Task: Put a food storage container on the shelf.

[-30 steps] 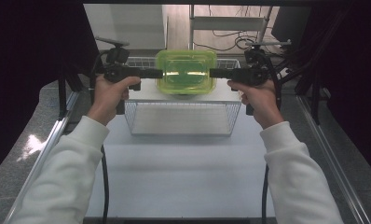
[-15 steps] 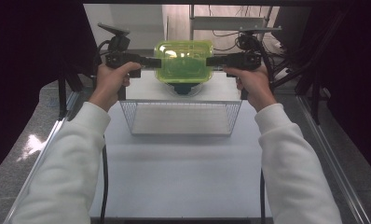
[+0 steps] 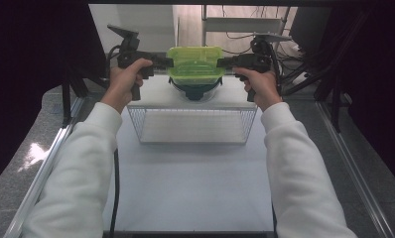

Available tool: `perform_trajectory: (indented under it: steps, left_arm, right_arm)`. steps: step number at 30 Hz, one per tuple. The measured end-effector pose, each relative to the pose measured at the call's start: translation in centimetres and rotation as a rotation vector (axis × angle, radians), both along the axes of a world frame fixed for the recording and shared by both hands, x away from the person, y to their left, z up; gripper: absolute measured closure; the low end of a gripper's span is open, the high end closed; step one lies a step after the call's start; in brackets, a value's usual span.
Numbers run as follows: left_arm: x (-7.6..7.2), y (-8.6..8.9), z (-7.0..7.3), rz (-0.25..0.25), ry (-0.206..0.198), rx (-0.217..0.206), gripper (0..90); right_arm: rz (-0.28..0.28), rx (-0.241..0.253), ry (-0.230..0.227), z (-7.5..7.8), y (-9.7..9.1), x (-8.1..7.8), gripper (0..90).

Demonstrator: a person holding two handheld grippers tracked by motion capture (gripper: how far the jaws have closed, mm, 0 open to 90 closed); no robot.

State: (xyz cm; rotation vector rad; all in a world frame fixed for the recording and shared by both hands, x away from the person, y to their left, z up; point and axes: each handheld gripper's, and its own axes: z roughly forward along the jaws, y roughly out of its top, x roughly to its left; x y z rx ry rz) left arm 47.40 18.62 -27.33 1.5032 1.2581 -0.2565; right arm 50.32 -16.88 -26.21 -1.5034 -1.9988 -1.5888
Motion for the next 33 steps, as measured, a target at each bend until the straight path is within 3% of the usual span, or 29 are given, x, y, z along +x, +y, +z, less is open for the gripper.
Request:
perform_trajectory:
  steps: [5,10,13,15,17,19,22,25,29,33]
  left_arm:
    - [0.5,0.0,-0.6,0.016,0.003,-0.017,71.9]
    - [0.4,-0.4,-0.6,0.033,-0.014,0.005,65.7]
    - [0.1,-0.3,-0.4,0.069,-0.045,0.016,47.9]
    - [-0.4,-0.2,0.0,0.100,-0.091,0.051,39.0]
    - [-1.1,0.0,0.4,0.110,-0.129,0.076,31.7]
    - [-2.2,0.3,0.8,0.106,-0.173,0.100,28.1]
    - [-4.3,0.6,1.0,0.102,-0.240,0.170,25.9]
    - [-6.7,0.9,0.5,0.086,-0.287,0.191,24.7]
    - [-10.3,1.4,-1.0,0.068,-0.325,0.203,23.6]
    - [-14.1,2.1,-3.6,0.066,-0.344,0.245,23.3]
  right_arm:
    - [-0.023,0.038,0.036,-0.5,0.0,0.4,71.2]
    - [-0.023,0.041,0.038,-0.5,0.1,0.4,65.6]
    - [-0.049,0.017,-0.004,-0.3,0.1,0.1,52.2]
    - [-0.067,0.007,-0.053,0.1,-0.2,-0.3,42.0]
    - [-0.079,-0.017,-0.100,0.6,-0.7,-1.0,37.6]
    - [-0.073,-0.046,-0.151,0.9,-1.2,-1.9,35.1]
    - [-0.050,-0.085,-0.228,0.9,-2.4,-3.9,31.9]
    - [-0.032,-0.119,-0.297,0.4,-3.8,-6.0,30.7]
    - [-0.009,-0.158,-0.351,-0.8,-5.6,-8.9,30.3]
    - [0.014,-0.194,-0.380,-2.5,-7.3,-12.1,29.7]
